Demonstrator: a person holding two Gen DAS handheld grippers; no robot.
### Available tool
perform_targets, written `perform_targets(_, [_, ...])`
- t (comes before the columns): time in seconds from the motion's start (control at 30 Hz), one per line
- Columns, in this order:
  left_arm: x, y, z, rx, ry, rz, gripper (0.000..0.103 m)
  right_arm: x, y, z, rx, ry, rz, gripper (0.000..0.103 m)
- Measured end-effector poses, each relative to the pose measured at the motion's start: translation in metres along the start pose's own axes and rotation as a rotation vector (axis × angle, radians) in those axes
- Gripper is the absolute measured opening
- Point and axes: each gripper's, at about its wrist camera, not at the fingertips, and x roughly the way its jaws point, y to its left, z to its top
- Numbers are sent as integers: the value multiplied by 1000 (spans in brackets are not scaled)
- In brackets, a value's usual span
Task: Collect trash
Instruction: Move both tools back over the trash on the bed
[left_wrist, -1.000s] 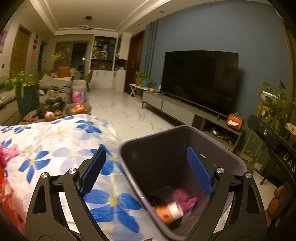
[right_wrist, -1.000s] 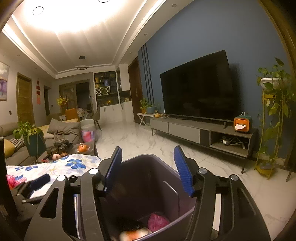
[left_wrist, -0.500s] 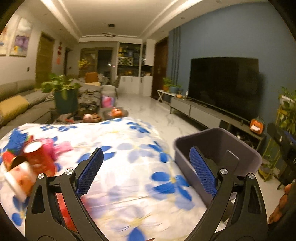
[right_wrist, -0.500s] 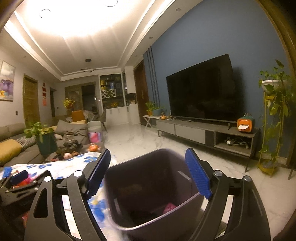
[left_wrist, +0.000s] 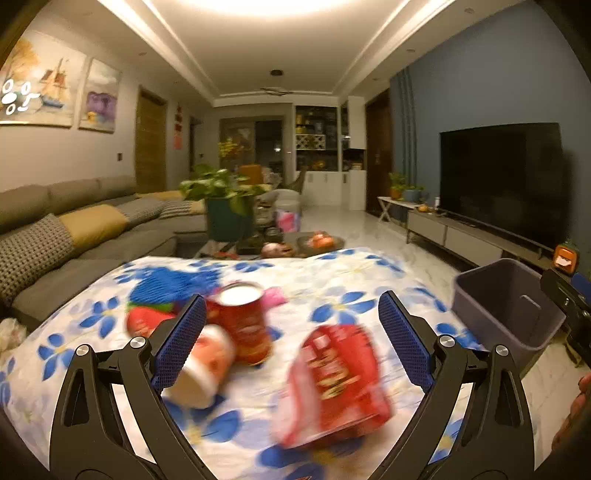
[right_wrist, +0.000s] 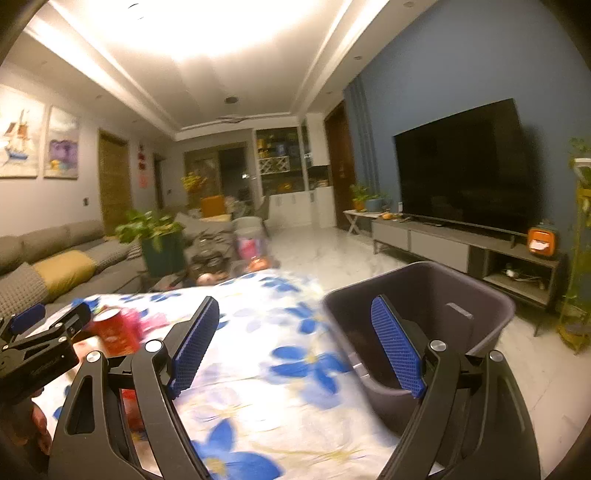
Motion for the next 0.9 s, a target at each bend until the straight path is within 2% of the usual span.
perform_targets(0.33, [-11,67,-35,-31,5,75,93,8,78,-29,-69,79,116,82])
perform_targets(0.63, [-6,117,-48,-75,32,112,93,28,129,-53,-93,141,152,82])
perform_targets(0.83, [1,128,-52,-96,51,91,92,43,145,-64,-114,194,160,70])
perform_targets(0.9, [6,127,-54,-92,60,78,93,45,145,-66,-118,204,161,60])
